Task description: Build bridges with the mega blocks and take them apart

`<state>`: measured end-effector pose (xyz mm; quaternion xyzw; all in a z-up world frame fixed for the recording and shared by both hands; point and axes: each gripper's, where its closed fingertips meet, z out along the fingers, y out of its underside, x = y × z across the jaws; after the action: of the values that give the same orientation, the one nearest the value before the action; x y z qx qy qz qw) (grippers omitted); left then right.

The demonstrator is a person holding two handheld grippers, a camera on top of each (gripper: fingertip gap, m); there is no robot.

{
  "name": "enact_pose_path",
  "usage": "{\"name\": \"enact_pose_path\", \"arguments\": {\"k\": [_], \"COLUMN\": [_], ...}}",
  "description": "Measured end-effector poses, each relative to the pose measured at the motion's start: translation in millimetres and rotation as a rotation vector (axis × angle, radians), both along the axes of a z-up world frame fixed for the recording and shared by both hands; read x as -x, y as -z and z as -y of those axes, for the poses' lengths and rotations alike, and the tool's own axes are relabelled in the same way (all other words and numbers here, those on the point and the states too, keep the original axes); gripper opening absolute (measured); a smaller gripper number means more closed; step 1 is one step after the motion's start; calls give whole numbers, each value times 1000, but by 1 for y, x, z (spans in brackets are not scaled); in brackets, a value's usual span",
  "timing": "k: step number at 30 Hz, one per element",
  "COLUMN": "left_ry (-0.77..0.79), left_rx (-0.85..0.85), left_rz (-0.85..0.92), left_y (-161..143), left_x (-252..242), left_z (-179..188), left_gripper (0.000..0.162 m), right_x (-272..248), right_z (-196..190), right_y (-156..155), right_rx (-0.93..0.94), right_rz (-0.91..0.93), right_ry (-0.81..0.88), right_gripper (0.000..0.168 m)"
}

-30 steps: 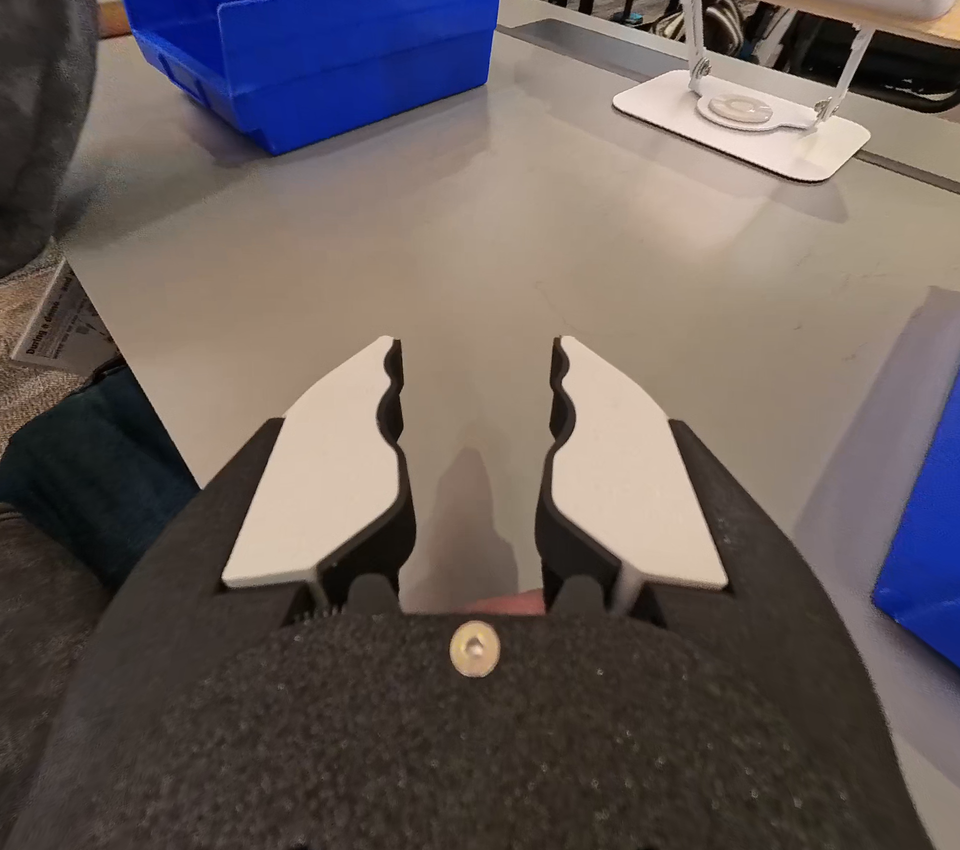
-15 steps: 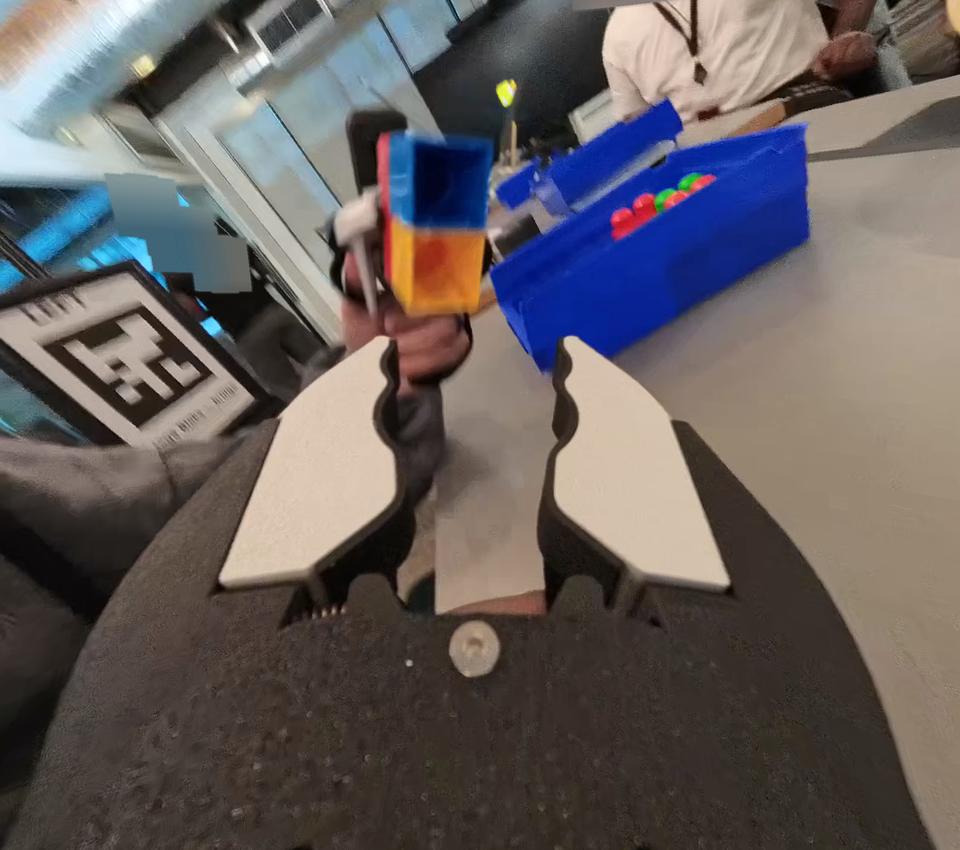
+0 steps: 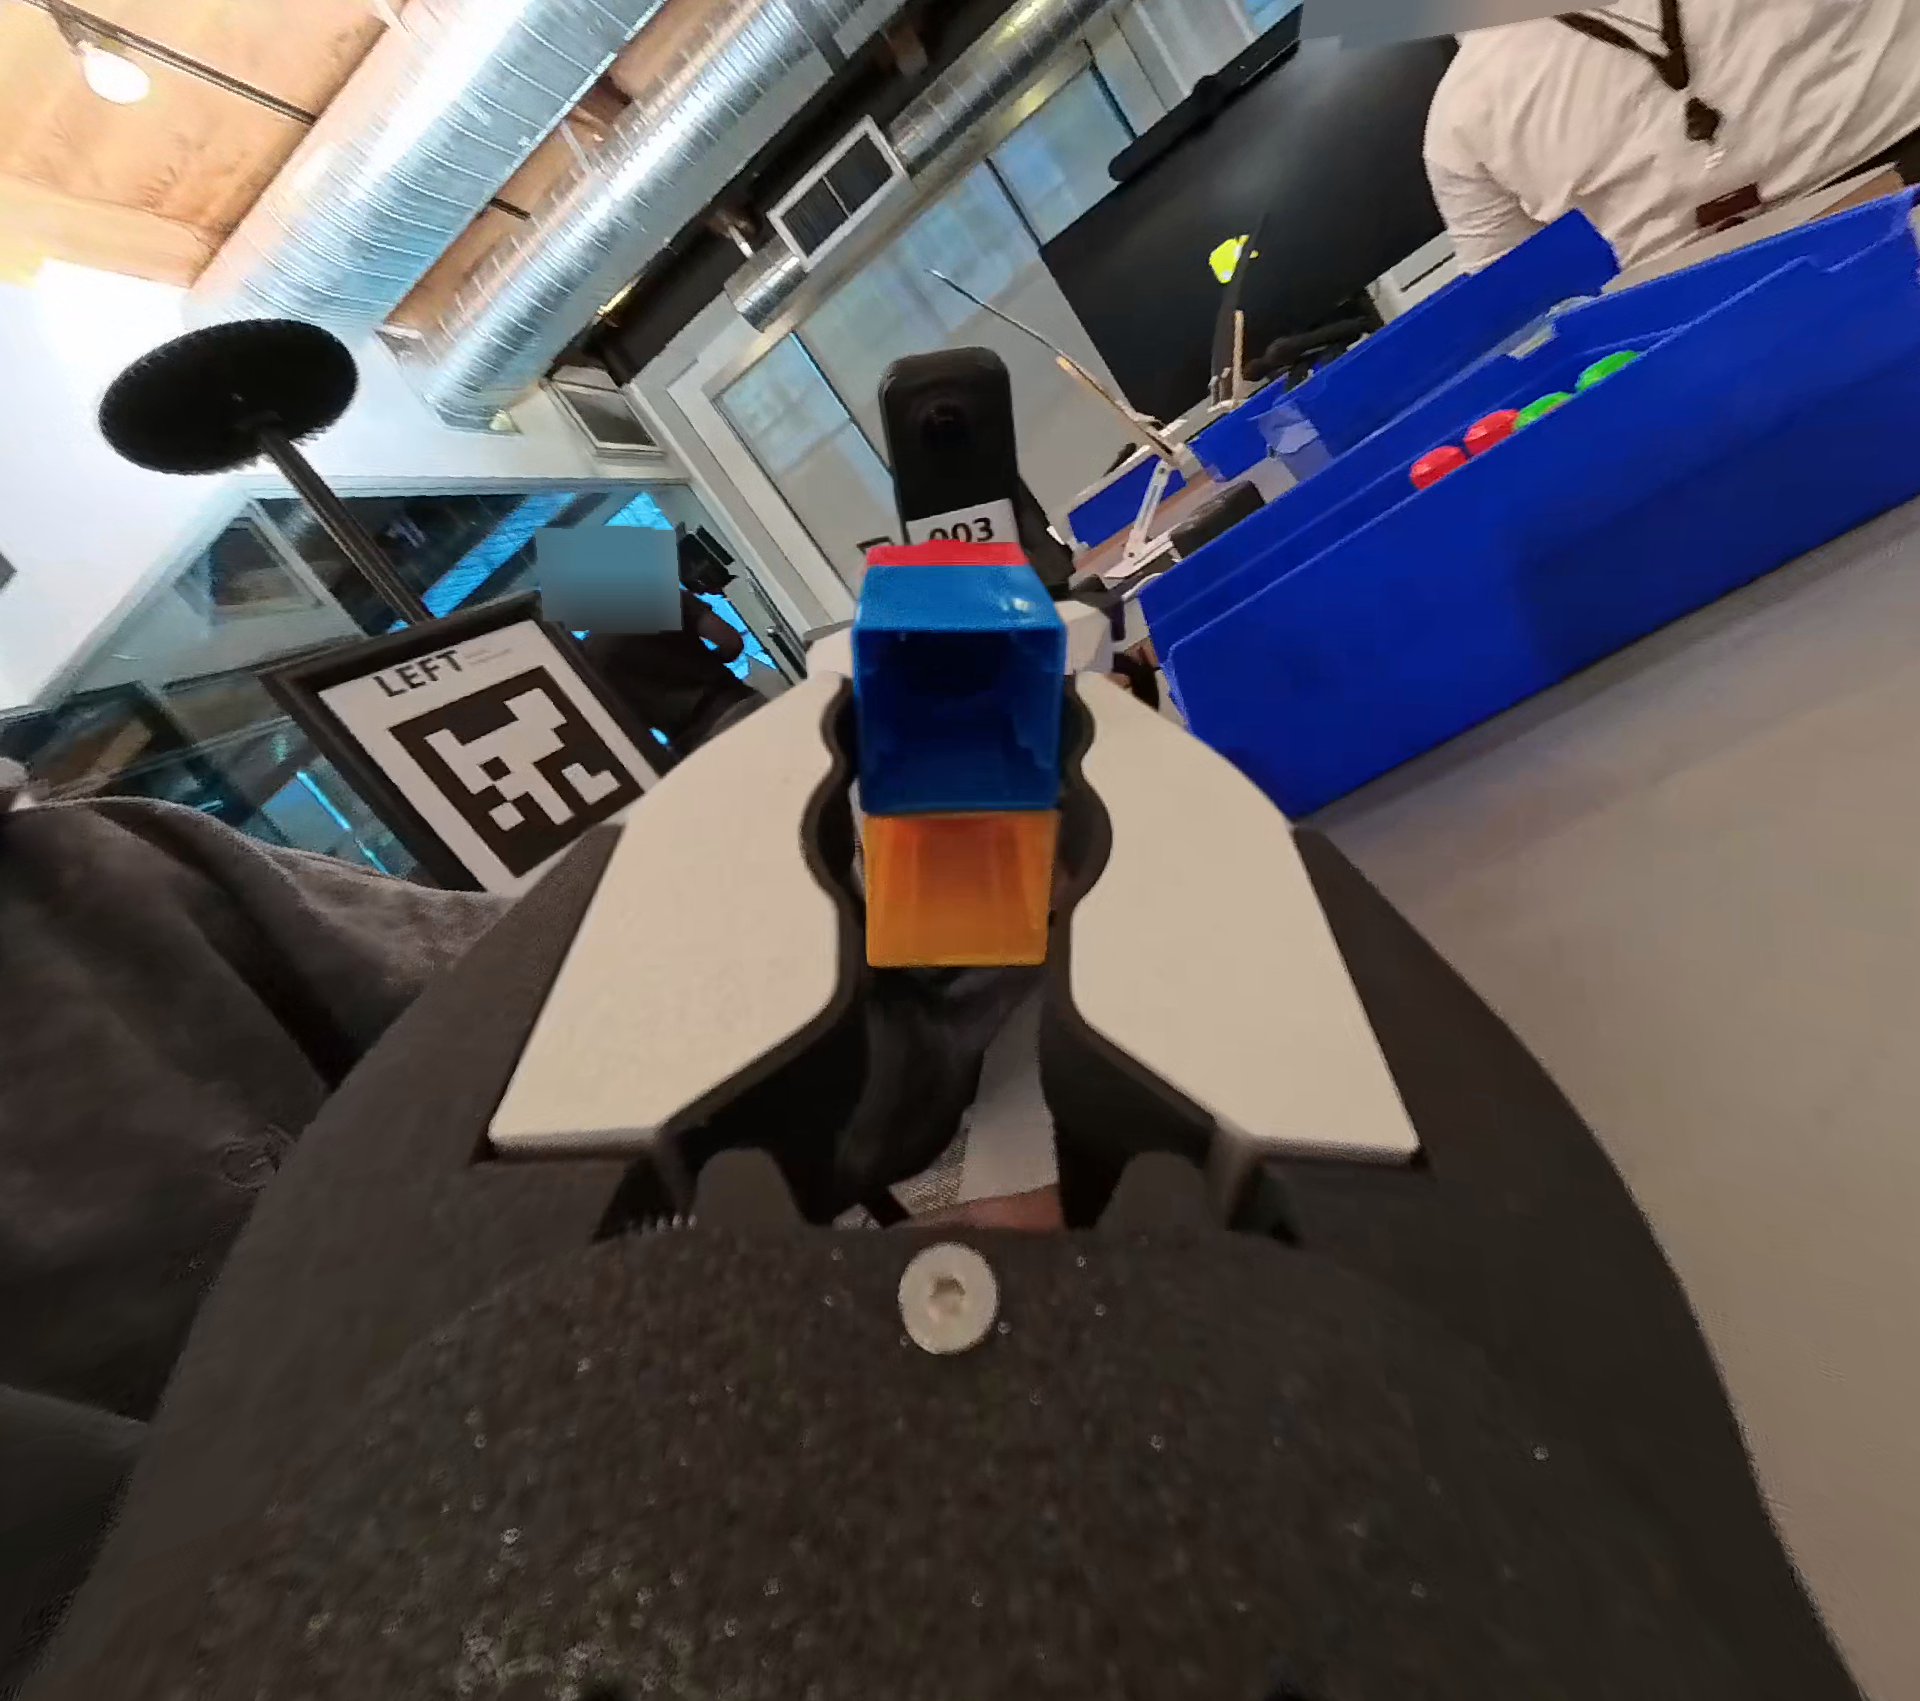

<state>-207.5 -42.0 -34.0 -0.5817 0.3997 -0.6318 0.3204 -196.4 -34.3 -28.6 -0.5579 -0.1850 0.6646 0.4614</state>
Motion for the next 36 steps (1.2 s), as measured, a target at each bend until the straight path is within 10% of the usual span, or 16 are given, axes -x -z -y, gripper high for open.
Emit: {"name": "enact_pose_path", "arguments": {"k": [11,23,29,36], "left_ry": [59,-23,-7,18], "left_rx": [-16,15,-58,-56], "left_rz": [-124,-42,-119,-130], "left_y": [22,4,8,6], "left_x": [-8,23,14,7], "left_z": [10,-14,-2,2], "left_gripper": [33,33,34,34], "right_x": [-14,-136,-326,-417], "right_z": [8,5,-53,-76], "right_y": [10,-49,-12,104], "right_rx": [-93,-137,194,717], "right_rz": [199,321,990,1816], "right_ry": [37,349,996,666], "right_gripper": [35,36,36,37]}}
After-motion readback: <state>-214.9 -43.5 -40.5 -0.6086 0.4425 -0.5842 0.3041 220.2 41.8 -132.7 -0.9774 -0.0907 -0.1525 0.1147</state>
